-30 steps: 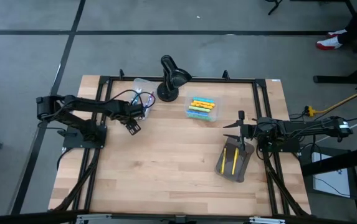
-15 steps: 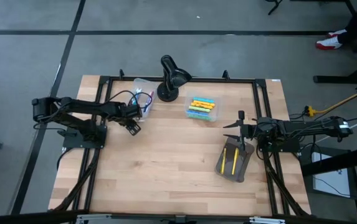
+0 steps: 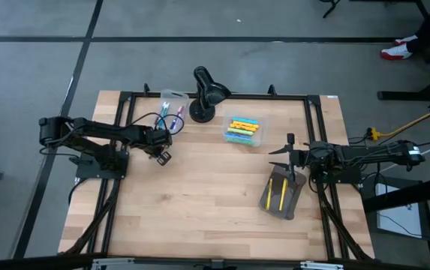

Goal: Pick & Place Markers
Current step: Put the brown marker pen into the left transparent bin

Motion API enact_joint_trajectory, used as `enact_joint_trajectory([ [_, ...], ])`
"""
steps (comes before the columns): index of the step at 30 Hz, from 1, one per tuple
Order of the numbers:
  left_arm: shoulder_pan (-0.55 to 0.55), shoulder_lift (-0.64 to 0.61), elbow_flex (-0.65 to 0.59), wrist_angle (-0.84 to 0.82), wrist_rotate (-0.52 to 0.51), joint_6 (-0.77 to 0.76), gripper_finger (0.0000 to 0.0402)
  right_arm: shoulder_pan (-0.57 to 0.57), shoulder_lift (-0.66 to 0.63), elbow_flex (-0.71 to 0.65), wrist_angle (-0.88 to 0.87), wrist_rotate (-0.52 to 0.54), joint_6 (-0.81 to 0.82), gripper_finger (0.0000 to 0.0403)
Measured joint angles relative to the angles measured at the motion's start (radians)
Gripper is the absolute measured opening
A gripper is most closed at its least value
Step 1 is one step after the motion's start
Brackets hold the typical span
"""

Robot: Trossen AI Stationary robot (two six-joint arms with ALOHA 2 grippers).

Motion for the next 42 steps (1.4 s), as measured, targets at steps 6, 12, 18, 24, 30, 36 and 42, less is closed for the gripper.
enact_joint_trajectory([
  [6, -0.065, 0.000, 0.000, 0.035, 0.059, -0.030, 0.0025, 0.000, 0.000, 0.000, 0.000, 0.000, 0.000, 0.0163],
  [12, -0.153, 0.002, -0.002, 0.130, 0.140, -0.042, 0.0025, 0.000, 0.000, 0.000, 0.000, 0.000, 0.000, 0.0163],
  [18, -0.227, 0.001, -0.004, 0.332, 0.165, -0.019, 0.0025, 0.000, 0.000, 0.000, 0.000, 0.000, 0.000, 0.0163],
  [24, -0.277, 0.000, -0.004, 0.555, 0.143, 0.069, 0.0025, 0.000, 0.000, 0.000, 0.000, 0.000, 0.000, 0.0163],
  [30, -0.282, -0.001, -0.003, 0.727, 0.130, 0.137, 0.0026, 0.000, 0.000, 0.000, 0.000, 0.000, 0.000, 0.0163],
  [36, -0.273, -0.001, -0.002, 0.895, 0.127, 0.221, 0.0026, 0.000, 0.000, 0.000, 0.000, 0.000, 0.000, 0.0163],
  [42, -0.235, -0.002, -0.001, 1.046, 0.124, 0.274, 0.0026, 0.000, 0.000, 0.000, 0.000, 0.000, 0.000, 0.0163],
])
